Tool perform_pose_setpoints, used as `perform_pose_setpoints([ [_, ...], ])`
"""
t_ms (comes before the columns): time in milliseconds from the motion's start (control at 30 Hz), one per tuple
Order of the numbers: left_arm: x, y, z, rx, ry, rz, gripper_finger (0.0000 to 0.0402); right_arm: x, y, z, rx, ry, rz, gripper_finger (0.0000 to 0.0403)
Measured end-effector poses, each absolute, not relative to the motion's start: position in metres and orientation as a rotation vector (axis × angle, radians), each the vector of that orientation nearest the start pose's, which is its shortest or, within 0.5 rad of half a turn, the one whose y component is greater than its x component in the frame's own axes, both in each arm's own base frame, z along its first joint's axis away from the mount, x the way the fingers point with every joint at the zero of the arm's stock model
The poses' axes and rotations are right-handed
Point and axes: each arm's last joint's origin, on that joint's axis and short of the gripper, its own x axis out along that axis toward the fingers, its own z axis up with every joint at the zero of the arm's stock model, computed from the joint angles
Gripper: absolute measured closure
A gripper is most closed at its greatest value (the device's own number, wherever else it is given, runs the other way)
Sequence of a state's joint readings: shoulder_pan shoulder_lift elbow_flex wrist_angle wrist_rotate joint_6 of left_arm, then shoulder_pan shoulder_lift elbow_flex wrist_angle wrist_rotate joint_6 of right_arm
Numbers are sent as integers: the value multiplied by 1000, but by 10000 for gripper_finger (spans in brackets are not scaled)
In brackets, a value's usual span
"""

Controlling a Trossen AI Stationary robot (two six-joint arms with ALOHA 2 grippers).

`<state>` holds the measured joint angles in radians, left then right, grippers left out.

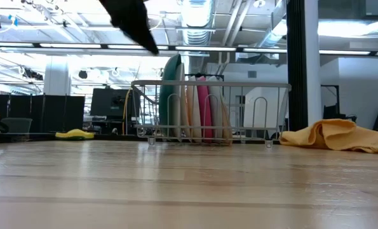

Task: Sort dishes
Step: Adjust the dish rack, then return to Home Position

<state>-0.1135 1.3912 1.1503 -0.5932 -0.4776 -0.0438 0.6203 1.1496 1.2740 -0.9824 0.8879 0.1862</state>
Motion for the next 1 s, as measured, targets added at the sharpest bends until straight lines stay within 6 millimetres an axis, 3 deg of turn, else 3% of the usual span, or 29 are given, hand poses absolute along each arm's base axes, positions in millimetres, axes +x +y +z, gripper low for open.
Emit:
perform_pose_setpoints([
  [167, 260, -28, 322, 155, 641, 334, 295, 170, 99, 362, -391, 590, -294, 278],
  [300, 239, -33, 325, 118, 484, 297, 295, 153, 91, 356, -317, 549, -283, 340],
  [400, 225, -36, 316, 117, 356, 267, 295, 136, 84, 346, -283, 496, -225, 392],
  [567, 204, -32, 291, 92, 246, 261, 301, 118, 69, 325, -241, 342, -84, 399],
  [733, 192, -29, 260, 69, 207, 255, 353, 106, 47, 305, -227, 124, -6, 401],
  [833, 188, -27, 253, 79, 166, 255, 393, 100, 35, 292, -209, 38, 11, 402],
  [1000, 182, -21, 247, 87, 147, 277, 398, 97, 21, 268, -191, -2, -10, 402],
])
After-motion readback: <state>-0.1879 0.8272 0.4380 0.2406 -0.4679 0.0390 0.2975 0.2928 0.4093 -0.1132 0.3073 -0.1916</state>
